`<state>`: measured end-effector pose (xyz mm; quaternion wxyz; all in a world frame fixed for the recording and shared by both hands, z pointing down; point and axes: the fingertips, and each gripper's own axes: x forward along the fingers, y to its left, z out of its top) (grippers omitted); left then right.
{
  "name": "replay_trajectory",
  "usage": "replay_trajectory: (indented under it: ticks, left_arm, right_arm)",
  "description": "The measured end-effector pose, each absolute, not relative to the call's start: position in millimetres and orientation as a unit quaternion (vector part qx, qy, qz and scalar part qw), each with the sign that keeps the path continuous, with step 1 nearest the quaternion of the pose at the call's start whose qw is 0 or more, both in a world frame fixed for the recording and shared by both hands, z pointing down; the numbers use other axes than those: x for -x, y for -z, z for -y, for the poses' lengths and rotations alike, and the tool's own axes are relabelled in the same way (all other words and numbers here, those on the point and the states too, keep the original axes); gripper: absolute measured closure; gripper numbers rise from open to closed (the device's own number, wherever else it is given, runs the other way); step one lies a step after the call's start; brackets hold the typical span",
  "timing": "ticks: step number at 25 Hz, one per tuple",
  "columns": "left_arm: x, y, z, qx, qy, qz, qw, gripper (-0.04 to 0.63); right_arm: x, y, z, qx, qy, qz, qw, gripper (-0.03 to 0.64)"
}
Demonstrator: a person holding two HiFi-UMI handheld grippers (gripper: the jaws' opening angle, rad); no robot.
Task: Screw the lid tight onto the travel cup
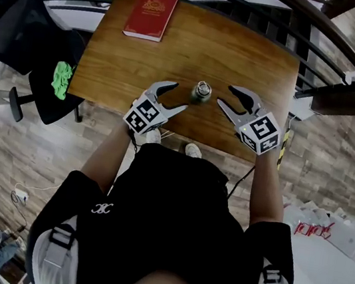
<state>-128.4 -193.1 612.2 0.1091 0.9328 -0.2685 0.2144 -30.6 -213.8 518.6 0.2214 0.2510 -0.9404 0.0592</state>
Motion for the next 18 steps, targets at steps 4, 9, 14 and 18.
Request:
replay_trajectory:
  ticks: [4, 9, 14, 18]
  left_arm:
    - [116, -628, 194, -0.935, -0.224, 0.251, 0.112, 0.267]
    - [104, -654, 200, -0.937, -0.237, 0.231, 0.114, 0.259]
    - [91, -677, 205, -0.939, -0.253, 0.202, 0.112, 0.25]
    - [82, -692, 203, -0.939, -0.271, 0.188, 0.095, 0.249]
  right_arm:
    - [45, -534, 214, -0.216, -0.071, 0.941, 0.252, 0.448]
    - [58, -557, 215, -0.187, -0.061, 0.929, 0.313, 0.448]
    - [64, -581, 215, -0.148, -0.04, 0.908, 0.389, 0.405]
    - [66, -597, 206, -0.097, 0.017, 0.886, 0.452, 0.4]
